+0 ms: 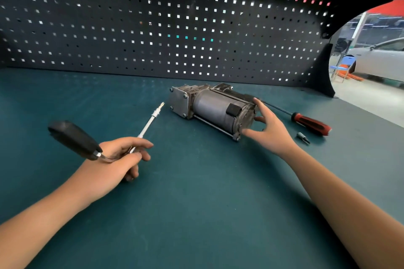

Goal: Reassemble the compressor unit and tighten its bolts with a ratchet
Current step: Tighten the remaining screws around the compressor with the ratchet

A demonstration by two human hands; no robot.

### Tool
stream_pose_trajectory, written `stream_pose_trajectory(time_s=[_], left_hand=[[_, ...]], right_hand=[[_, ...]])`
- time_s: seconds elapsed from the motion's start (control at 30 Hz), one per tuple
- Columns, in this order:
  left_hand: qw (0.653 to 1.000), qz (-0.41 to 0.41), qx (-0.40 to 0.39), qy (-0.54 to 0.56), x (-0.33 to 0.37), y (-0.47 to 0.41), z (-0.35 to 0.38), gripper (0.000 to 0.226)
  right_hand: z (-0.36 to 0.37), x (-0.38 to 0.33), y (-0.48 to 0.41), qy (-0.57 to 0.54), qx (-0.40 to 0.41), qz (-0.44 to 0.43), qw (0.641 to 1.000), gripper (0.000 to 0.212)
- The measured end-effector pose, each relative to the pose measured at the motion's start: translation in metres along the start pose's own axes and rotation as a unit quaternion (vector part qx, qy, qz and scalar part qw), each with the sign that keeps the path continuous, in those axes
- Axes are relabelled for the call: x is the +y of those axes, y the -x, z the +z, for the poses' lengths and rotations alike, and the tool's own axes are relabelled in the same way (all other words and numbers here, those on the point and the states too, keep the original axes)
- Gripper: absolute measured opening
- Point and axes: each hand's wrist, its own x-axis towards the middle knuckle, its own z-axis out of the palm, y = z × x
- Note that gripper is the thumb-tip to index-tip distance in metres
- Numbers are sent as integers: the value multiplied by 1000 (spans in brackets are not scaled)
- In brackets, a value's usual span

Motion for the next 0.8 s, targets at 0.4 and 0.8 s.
stream_pose_trajectory(time_s=[0.4,0.8], left_hand=[[1000,-26,10,9,11,5,4,34],[998,-38,37,31,15,-1,5,35]], right_hand=[[-7,11,-29,-181,55,158,969,77],[-24,6,-41,68,-17,80,994,67]])
